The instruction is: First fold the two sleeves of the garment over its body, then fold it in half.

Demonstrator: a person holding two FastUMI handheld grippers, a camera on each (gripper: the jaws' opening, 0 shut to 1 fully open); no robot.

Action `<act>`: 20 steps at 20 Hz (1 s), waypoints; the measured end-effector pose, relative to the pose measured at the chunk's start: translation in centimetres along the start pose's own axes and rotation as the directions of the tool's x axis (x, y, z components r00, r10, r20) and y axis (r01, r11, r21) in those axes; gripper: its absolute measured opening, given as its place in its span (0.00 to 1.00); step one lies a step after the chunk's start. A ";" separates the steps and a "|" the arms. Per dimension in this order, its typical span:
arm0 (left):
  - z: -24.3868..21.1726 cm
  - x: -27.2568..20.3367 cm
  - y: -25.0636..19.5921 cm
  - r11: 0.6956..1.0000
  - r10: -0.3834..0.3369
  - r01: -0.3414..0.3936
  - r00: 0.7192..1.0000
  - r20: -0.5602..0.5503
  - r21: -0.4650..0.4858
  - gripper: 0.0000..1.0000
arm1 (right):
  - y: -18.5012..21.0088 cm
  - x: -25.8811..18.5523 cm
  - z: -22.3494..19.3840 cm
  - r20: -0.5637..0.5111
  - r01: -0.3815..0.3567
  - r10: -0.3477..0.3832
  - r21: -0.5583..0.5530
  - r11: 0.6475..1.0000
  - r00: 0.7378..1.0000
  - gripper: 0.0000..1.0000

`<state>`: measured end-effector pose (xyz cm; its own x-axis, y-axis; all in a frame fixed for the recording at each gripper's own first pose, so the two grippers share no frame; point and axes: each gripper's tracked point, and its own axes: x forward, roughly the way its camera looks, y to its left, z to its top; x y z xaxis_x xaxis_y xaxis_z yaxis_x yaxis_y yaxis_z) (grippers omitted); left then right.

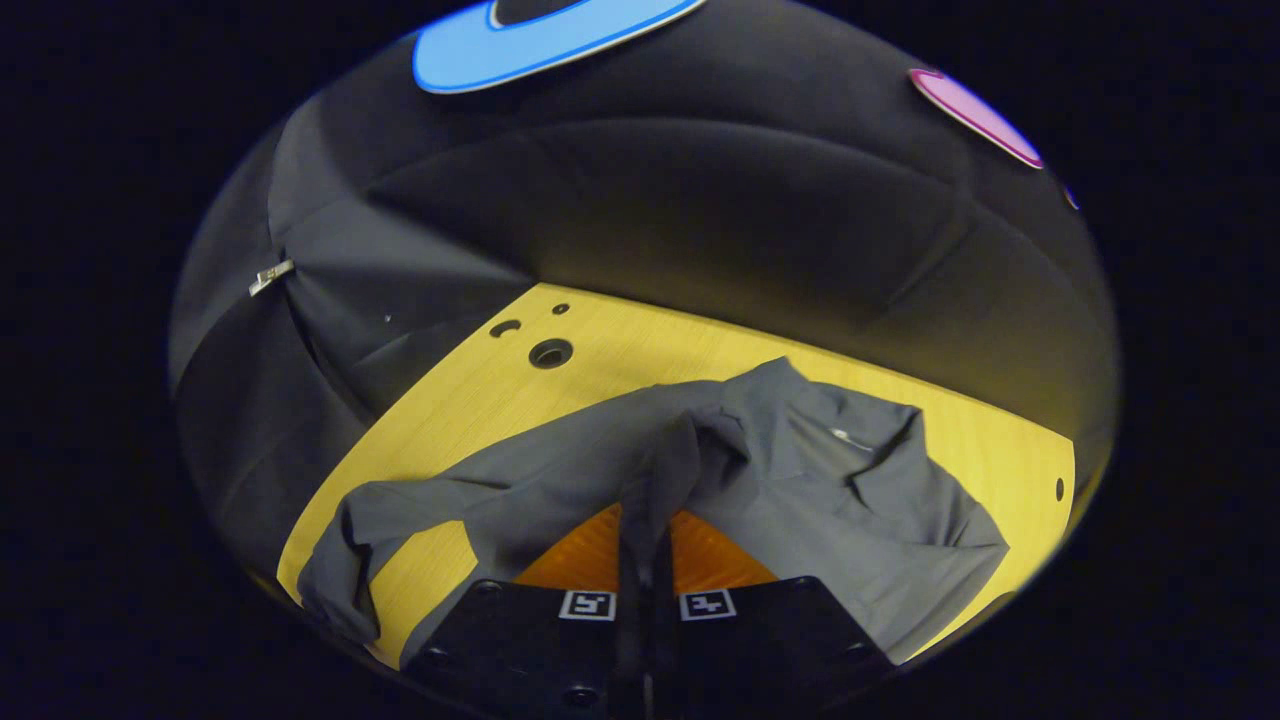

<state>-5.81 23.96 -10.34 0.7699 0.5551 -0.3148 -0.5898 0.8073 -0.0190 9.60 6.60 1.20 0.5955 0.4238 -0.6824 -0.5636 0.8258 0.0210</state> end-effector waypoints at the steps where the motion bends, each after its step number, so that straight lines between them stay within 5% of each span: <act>1: -0.3 0.0 0.2 1.000 0.006 -0.006 1.000 -0.005 0.001 0.99 | 0.7 0.6 -0.2 -0.006 -0.008 0.008 -0.014 1.000 1.000 0.13; 2: -0.5 0.1 0.3 1.000 0.010 -0.010 1.000 -0.006 0.002 0.99 | 1.5 0.9 -0.2 -0.011 -0.021 0.021 -0.025 0.999 1.000 0.12; 3: -0.7 0.1 0.3 1.000 0.010 -0.010 1.000 -0.006 0.000 0.99 | 2.3 1.3 -0.6 -0.018 -0.032 0.031 -0.036 0.999 0.999 0.29; 4: -0.8 0.4 0.1 1.000 0.007 -0.007 1.000 -0.008 -0.002 0.99 | 2.9 1.0 -0.6 -0.016 -0.039 0.039 -0.043 0.998 0.999 0.35; 8: -2.4 2.1 -2.1 0.997 -0.070 0.068 0.996 -0.054 -0.039 0.99 | 4.1 -0.8 -0.6 0.021 -0.059 0.060 -0.059 0.997 0.998 0.96; 13: -6.0 5.0 -4.8 0.977 -0.180 0.157 0.969 -0.167 -0.144 0.98 | 1.7 -6.3 -0.9 0.091 -0.005 0.010 -0.065 0.998 0.996 0.98; 20: -10.6 10.2 -6.8 0.979 -0.192 0.162 0.935 -0.297 -0.123 0.96 | -5.3 -15.9 -3.4 0.122 0.113 -0.115 0.029 0.993 0.986 0.99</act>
<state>3.46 21.98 -23.47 0.7609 0.3049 -0.5728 -0.4829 0.8557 -0.1860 1.21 -5.77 9.45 0.7219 0.3678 -0.5861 -0.4760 0.8788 -0.0347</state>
